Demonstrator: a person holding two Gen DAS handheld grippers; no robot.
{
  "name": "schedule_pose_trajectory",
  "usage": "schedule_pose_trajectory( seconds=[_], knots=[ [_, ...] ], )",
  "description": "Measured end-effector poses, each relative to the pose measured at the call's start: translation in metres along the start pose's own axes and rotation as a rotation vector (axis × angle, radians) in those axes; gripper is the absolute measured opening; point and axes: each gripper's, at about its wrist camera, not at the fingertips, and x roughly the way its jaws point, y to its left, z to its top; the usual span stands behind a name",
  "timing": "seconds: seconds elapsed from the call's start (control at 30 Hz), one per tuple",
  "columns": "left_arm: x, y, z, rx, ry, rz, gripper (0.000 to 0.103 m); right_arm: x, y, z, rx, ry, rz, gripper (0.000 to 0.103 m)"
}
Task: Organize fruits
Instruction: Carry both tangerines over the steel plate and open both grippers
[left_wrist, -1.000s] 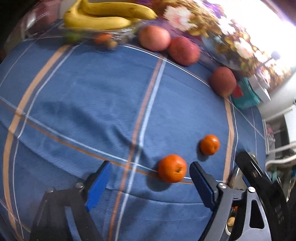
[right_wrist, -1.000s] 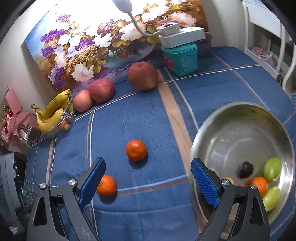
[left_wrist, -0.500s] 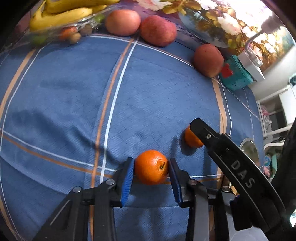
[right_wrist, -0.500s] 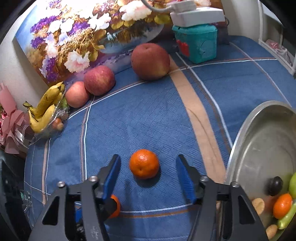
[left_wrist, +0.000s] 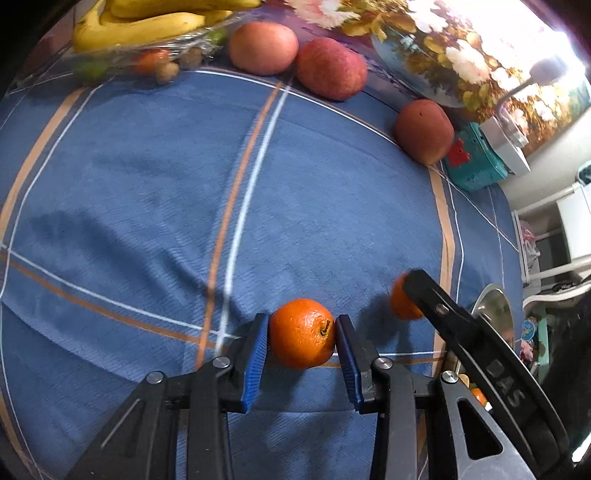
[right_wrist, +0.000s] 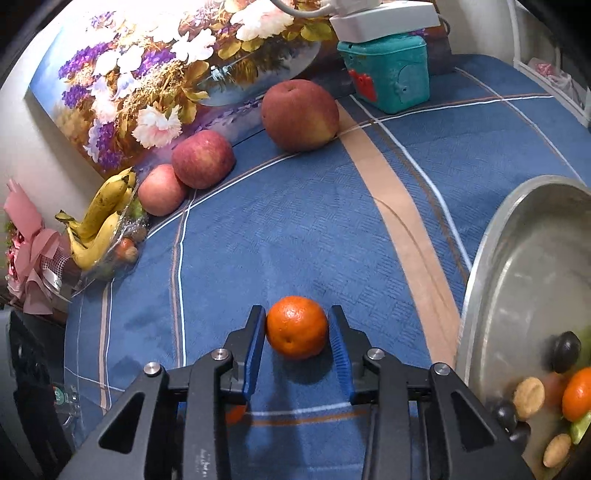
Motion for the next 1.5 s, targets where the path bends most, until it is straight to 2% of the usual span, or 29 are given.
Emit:
schedule_pose_trajectory(
  seconds=[0.23, 0.63, 0.77, 0.93, 1.17, 1.3, 1.5],
  knots=[
    [-0.022, 0.006, -0.005, -0.027, -0.054, -0.020, 0.039, -0.030, -0.005, -0.006, 0.010, -0.018, -0.004, 0.036],
    [-0.058, -0.014, -0.031, 0.036, -0.120, -0.034, 0.039, -0.074, -0.013, -0.028, 0.037, -0.041, 0.023, 0.036],
    [-0.064, -0.027, -0.036, 0.075, -0.148, -0.042, 0.039, -0.087, -0.022, -0.032, 0.044, -0.056, 0.005, 0.036],
    [-0.054, -0.057, -0.040, 0.151, -0.160, -0.095, 0.039, -0.096, -0.046, -0.025, 0.099, -0.082, -0.024, 0.036],
    [-0.017, -0.124, -0.054, 0.336, -0.187, -0.166, 0.039, -0.123, -0.121, -0.006, 0.213, -0.189, -0.196, 0.036],
    [0.000, -0.140, -0.055, 0.365, -0.178, -0.197, 0.039, -0.116, -0.148, -0.001, 0.233, -0.196, -0.233, 0.036],
    [0.005, -0.151, -0.060, 0.408, -0.176, -0.212, 0.041, -0.102, -0.158, 0.007, 0.222, -0.173, -0.264, 0.037]
  ],
)
